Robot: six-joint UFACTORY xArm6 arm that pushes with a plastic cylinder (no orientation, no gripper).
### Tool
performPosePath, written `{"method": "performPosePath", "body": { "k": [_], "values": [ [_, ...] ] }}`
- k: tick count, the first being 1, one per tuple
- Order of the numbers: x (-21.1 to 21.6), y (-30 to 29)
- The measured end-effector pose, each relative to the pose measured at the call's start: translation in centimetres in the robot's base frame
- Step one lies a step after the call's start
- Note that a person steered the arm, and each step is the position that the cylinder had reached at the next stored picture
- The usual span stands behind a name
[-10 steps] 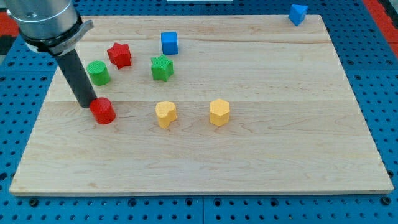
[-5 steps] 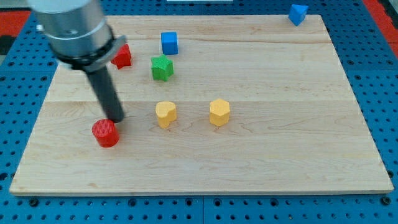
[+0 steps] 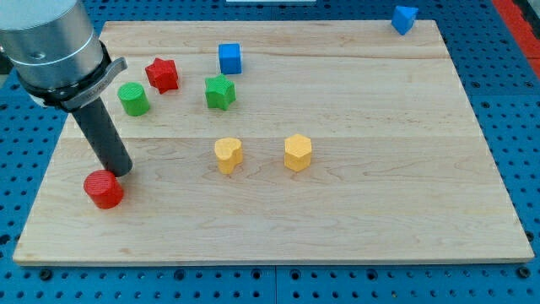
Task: Push the red circle to the bottom left
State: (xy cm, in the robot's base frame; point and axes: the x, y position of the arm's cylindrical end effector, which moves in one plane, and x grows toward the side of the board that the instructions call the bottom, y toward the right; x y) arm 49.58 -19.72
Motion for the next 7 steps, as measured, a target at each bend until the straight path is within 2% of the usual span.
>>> {"method": "performPosePath", "body": {
  "k": [2, 4, 5, 7],
  "values": [
    [0.5, 2.7],
    [2.9, -2.4],
    [2.9, -2.4],
    [6.7, -6.1]
  ]
}}
